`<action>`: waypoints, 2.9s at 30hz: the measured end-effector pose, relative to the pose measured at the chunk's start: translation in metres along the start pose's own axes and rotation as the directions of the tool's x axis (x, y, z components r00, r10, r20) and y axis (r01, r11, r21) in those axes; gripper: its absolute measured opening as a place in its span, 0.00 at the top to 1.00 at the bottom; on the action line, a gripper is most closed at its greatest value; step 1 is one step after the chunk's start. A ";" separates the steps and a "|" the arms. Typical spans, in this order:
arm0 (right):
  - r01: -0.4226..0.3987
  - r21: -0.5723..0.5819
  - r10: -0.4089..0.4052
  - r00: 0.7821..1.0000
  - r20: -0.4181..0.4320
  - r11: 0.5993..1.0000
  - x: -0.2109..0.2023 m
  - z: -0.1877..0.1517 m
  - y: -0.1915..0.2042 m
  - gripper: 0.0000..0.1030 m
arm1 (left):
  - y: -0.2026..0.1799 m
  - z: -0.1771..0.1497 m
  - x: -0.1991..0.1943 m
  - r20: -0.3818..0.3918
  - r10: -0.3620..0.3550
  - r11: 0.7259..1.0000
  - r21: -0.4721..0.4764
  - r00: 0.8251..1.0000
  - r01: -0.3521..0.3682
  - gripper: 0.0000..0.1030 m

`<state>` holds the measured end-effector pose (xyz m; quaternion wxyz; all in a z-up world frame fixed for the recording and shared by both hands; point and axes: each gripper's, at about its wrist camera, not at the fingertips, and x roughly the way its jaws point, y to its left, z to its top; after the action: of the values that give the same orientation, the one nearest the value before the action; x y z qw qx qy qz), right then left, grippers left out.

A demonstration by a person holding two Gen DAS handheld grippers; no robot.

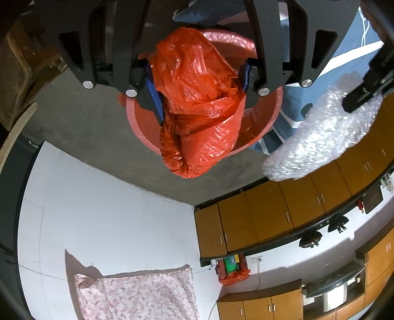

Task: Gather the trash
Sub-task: 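Open both tools over the basket to drop the bags, then move both tools back toward the pink and yellow-green bags on the mat, then grasp the pink bag with the left tool while the right tool grasps the yellow-green bag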

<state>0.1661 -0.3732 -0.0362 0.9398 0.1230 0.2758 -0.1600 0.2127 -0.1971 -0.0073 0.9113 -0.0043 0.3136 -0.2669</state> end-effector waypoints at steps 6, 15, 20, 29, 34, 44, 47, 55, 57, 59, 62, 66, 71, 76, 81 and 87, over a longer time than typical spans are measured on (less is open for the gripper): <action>0.000 0.031 0.001 1.000 -0.005 1.000 0.014 0.007 -0.009 0.50 | -0.015 -0.001 0.031 -0.036 -0.032 0.999 0.011 0.999 0.033 0.82; -0.037 0.083 0.036 0.999 0.012 0.996 0.028 0.024 -0.017 0.48 | -0.030 0.001 0.069 -0.084 -0.065 0.997 0.026 0.994 0.067 0.81; -0.063 0.083 0.062 0.998 0.014 0.995 0.031 0.024 -0.015 0.32 | -0.021 -0.004 0.077 -0.103 -0.066 0.998 0.004 0.992 0.067 0.59; 0.013 0.060 -0.016 0.999 0.041 0.998 0.018 0.010 -0.014 0.04 | 0.020 -0.012 0.053 -0.070 0.031 0.998 -0.049 0.997 -0.035 0.26; 0.062 -0.027 -0.062 0.998 0.028 0.998 0.013 -0.005 0.001 0.02 | 0.049 -0.026 0.017 -0.017 0.168 0.985 -0.040 0.986 -0.169 0.11; -0.018 -0.155 0.017 1.000 -0.013 0.988 0.004 -0.029 0.061 0.02 | 0.137 -0.052 -0.060 0.029 0.475 0.880 -0.026 0.880 -0.474 0.04; -0.052 -0.196 0.048 0.999 -0.025 0.979 0.002 -0.033 0.082 0.02 | 0.170 -0.057 -0.078 0.030 0.558 0.830 -0.034 0.829 -0.557 0.04; -0.137 -0.220 0.125 0.990 -0.071 0.966 0.000 -0.042 0.124 0.02 | 0.241 -0.052 -0.093 -0.015 0.648 0.754 -0.123 0.761 -0.645 0.04; -0.151 -0.225 0.136 0.988 -0.079 0.963 0.000 -0.043 0.133 0.02 | 0.249 -0.050 -0.086 -0.033 0.640 0.760 -0.120 0.768 -0.639 0.04; -0.164 -0.226 0.148 0.985 -0.086 0.960 0.001 -0.043 0.140 0.02 | 0.255 -0.049 -0.076 -0.056 0.626 0.770 -0.117 0.778 -0.628 0.04; -0.189 -0.219 0.172 0.981 -0.095 0.957 0.004 -0.043 0.151 0.02 | 0.264 -0.047 -0.060 -0.092 0.608 0.780 -0.120 0.789 -0.615 0.04; -0.246 -0.206 0.227 0.967 -0.113 0.947 0.008 -0.042 0.174 0.02 | 0.277 -0.047 -0.047 -0.130 0.595 0.781 -0.139 0.793 -0.609 0.04; -0.284 -0.249 0.256 0.957 -0.139 0.926 0.013 -0.051 0.203 0.02 | 0.290 -0.047 -0.034 -0.169 0.562 0.793 -0.168 0.810 -0.585 0.05; -0.289 -0.274 0.254 0.954 -0.158 0.917 0.016 -0.059 0.214 0.02 | 0.299 -0.045 -0.019 -0.197 0.532 0.808 -0.173 0.824 -0.563 0.05; -0.286 -0.268 0.247 0.954 -0.171 0.920 0.020 -0.060 0.215 0.02 | 0.310 -0.041 -0.005 -0.225 0.501 0.820 -0.187 0.836 -0.541 0.19; -0.292 -0.287 0.250 0.952 -0.174 0.912 0.021 -0.061 0.224 0.02 | 0.328 -0.042 0.001 -0.250 0.462 0.822 -0.238 0.851 -0.517 0.37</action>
<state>0.2359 -0.1530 -0.0654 0.9399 0.0217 0.3398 0.0260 0.3478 0.0900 -0.0986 0.9054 -0.0355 0.4221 0.0277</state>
